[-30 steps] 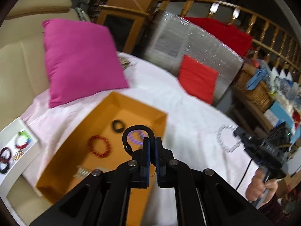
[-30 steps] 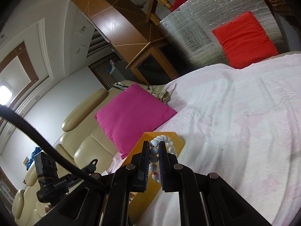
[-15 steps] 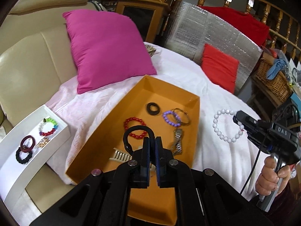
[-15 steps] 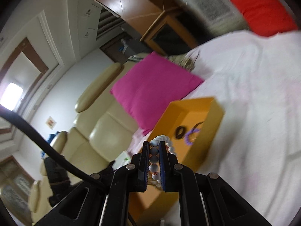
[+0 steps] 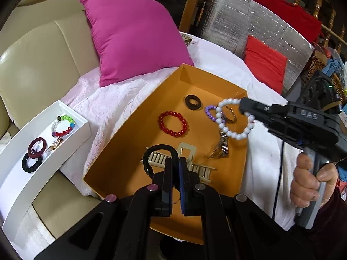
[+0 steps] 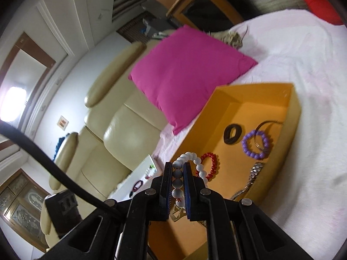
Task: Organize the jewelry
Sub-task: 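Lower the pearl bracelet into the box with the right tool while the left holds the hair tie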
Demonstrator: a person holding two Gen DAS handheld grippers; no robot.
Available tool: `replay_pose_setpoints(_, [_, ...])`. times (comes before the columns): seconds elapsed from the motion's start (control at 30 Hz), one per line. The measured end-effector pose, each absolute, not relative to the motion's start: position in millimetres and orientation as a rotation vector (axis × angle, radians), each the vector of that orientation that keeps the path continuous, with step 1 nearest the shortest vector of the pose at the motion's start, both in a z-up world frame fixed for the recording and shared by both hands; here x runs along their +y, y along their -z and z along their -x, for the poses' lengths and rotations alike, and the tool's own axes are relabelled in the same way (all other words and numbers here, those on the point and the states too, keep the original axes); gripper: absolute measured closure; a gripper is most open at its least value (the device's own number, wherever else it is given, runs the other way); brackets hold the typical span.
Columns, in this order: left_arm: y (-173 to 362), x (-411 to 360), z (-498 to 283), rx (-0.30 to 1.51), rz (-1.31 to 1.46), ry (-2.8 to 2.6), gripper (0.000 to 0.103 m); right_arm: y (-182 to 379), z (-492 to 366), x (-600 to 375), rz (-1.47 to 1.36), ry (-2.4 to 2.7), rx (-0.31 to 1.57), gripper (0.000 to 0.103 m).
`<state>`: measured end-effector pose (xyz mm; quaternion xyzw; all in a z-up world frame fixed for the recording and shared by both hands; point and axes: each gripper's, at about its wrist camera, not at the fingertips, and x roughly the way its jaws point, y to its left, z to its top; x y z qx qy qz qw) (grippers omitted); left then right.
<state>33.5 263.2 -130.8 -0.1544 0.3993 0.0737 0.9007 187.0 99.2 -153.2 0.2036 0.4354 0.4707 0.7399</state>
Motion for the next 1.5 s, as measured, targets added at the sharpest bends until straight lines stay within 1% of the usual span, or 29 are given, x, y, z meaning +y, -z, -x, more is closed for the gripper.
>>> replay_pose_setpoints(0.47, [136.3, 268.5, -39.7, 0.87, 0.248, -0.274, 0.098, 182.8, -198.1, 133.4, -0.387, -1.033, 1.012, 0.092])
replay_pose_setpoints(1.5, [146.7, 269.7, -41.6, 0.92, 0.161, -0.382, 0.098, 191.4, -193.5, 141.9, -0.329, -1.032, 1.016, 0.092])
